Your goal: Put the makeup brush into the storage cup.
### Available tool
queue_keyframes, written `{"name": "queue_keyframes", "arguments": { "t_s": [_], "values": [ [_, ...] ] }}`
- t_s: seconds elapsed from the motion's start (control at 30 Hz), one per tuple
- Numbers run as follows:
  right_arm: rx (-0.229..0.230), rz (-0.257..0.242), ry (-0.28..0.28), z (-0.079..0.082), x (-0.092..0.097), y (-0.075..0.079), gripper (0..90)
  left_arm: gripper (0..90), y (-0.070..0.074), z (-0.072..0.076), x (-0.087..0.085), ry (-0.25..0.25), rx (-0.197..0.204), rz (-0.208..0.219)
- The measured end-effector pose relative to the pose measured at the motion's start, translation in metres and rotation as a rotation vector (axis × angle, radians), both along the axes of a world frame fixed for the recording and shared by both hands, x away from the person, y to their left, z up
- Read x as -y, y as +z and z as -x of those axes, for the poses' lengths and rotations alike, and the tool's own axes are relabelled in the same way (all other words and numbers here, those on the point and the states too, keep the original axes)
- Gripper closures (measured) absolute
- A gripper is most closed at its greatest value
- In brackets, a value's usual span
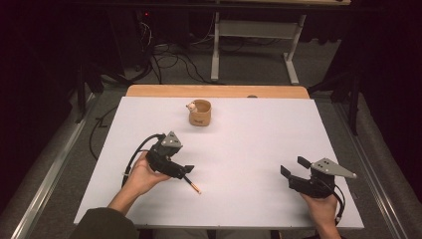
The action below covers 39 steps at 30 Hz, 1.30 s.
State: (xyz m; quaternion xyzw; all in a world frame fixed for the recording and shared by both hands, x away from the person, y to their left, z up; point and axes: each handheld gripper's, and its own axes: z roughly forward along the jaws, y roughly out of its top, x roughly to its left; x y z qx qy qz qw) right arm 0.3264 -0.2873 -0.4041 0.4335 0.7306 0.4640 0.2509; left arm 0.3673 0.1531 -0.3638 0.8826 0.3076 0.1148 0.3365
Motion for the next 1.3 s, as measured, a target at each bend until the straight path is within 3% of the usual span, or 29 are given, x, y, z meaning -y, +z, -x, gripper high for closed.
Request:
{"name": "queue_keyframes", "arguments": {
  "t_s": [0.83,1.3],
  "values": [
    [0.0,-0.001,-0.013,0.0001,0.0005,0.0004,27.8,17.6,0.004,-0.0037,0.0065,-0.07,-0.064,-0.117],
    [0.003,-0.007,-0.004,0.0003,-0.0005,0.0006,27.6,17.5,-0.0009,-0.0074,0.0079,-0.102,-0.092,-0.177]
  ]
}}
